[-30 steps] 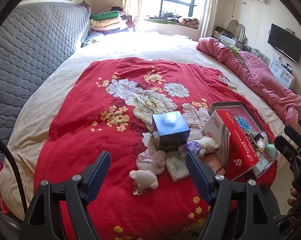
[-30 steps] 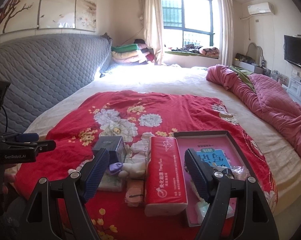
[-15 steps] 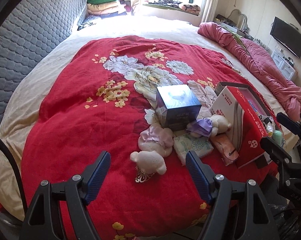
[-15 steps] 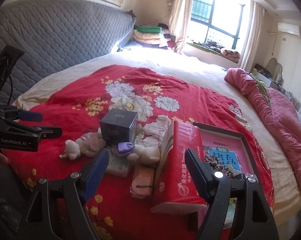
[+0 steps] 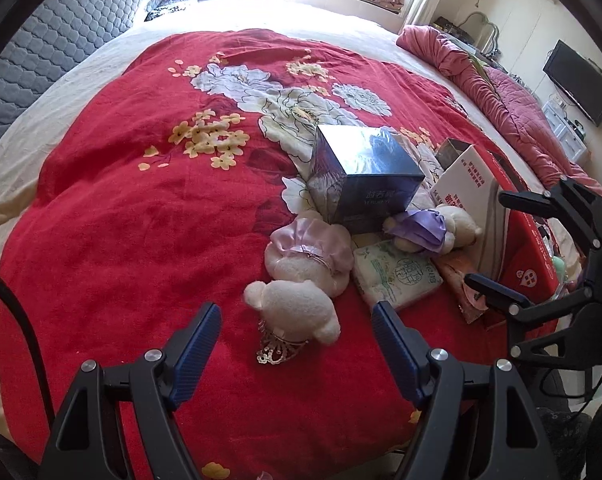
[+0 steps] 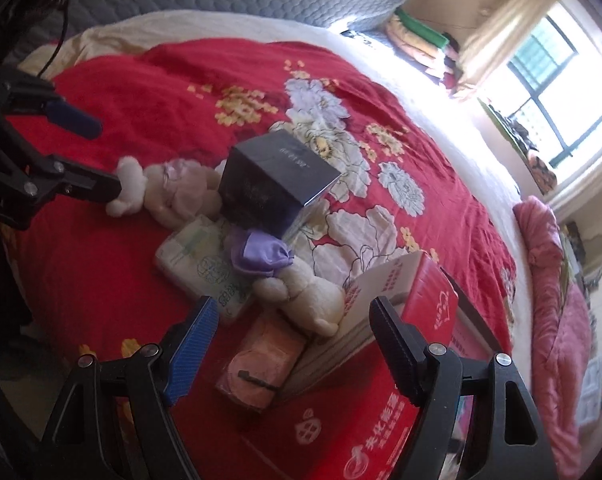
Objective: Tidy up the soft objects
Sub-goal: 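Grasp the pink-hat teddy bear with the left tool while the right tool grasps the purple-bow bear, then lift and carry the pink-hat bear with the left tool while the right tool carries the purple-bow bear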
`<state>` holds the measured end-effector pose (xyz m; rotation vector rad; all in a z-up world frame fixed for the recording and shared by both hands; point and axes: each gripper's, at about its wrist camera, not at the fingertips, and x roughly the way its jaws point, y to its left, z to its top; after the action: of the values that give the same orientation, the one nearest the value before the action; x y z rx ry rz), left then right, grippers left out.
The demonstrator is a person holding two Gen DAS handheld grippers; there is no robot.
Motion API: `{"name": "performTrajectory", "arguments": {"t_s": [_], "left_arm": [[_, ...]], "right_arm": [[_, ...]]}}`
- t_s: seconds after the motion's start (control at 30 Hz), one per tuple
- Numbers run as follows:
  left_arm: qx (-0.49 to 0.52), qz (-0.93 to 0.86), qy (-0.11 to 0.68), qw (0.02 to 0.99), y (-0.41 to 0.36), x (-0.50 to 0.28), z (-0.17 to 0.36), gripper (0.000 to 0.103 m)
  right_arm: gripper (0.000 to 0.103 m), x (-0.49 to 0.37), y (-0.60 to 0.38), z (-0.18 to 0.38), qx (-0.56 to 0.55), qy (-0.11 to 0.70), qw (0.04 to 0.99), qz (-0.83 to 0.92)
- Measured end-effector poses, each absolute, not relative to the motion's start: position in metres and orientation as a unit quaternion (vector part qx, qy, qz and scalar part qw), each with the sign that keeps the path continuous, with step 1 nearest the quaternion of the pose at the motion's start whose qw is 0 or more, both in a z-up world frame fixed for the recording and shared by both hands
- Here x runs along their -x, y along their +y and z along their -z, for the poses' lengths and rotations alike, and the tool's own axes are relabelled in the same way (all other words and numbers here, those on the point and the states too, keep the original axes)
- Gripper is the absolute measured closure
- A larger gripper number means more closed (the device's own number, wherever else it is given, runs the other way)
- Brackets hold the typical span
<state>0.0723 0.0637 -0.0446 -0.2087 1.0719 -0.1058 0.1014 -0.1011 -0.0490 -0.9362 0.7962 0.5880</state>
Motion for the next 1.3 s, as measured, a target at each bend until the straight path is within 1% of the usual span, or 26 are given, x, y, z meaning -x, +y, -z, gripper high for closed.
{"name": "performTrajectory", "arguments": {"t_s": [0.2, 0.37, 0.47, 0.5, 0.57, 0.6, 0.63, 0.67, 0.7, 0.73, 0.83, 0.97, 1.1, 1.3], "left_arm": [[0.111, 0.059, 0.512, 0.850, 0.066, -0.082, 0.058, 0.026], [0.106, 0.059, 0.520, 0.845, 0.066, -0.092, 0.070, 0.026], [0.101, 0.056, 0.527, 0.842, 0.066, -0.098, 0.078, 0.026], [0.100, 0.055, 0.531, 0.840, 0.066, -0.099, 0.081, 0.026], [0.100, 0.057, 0.533, 0.838, 0.066, -0.101, 0.086, 0.026], [0.098, 0.056, 0.533, 0.839, 0.065, -0.102, 0.088, 0.026], [0.095, 0.053, 0.533, 0.839, 0.065, -0.103, 0.090, 0.027], [0.093, 0.053, 0.530, 0.841, 0.065, -0.103, 0.091, 0.028], [0.088, 0.056, 0.529, 0.842, 0.063, -0.103, 0.091, 0.029], [0.082, 0.056, 0.528, 0.843, 0.062, -0.103, 0.091, 0.033], [0.085, 0.076, 0.525, 0.843, 0.059, -0.101, 0.089, 0.051], [0.080, 0.083, 0.521, 0.846, 0.055, -0.100, 0.087, 0.059], [0.110, 0.095, 0.512, 0.846, 0.061, -0.097, 0.083, 0.060], [0.096, 0.094, 0.469, 0.873, 0.055, -0.083, 0.056, 0.060]], "right_arm": [[0.024, -0.132, -0.090, 0.069, 0.515, 0.375, 0.724, -0.265], [0.025, -0.147, -0.085, 0.085, 0.557, 0.399, 0.676, -0.271], [0.026, -0.151, -0.081, 0.094, 0.581, 0.396, 0.658, -0.269], [0.028, -0.152, -0.080, 0.095, 0.580, 0.398, 0.656, -0.273], [0.046, -0.154, -0.076, 0.096, 0.573, 0.404, 0.654, -0.283], [0.052, -0.155, -0.075, 0.097, 0.571, 0.407, 0.652, -0.287], [0.054, -0.156, -0.074, 0.100, 0.571, 0.410, 0.651, -0.287], [0.054, -0.156, -0.074, 0.101, 0.568, 0.413, 0.652, -0.286], [0.054, -0.158, -0.075, 0.100, 0.559, 0.416, 0.657, -0.288], [0.055, -0.159, -0.077, 0.097, 0.547, 0.419, 0.664, -0.291], [0.057, -0.163, -0.085, 0.087, 0.485, 0.440, 0.693, -0.301], [0.057, -0.162, -0.096, 0.072, 0.411, 0.453, 0.731, -0.303], [0.057, -0.153, -0.101, 0.057, 0.359, 0.450, 0.759, -0.305], [0.057, -0.129, -0.110, 0.037, 0.279, 0.439, 0.799, -0.301]]}}
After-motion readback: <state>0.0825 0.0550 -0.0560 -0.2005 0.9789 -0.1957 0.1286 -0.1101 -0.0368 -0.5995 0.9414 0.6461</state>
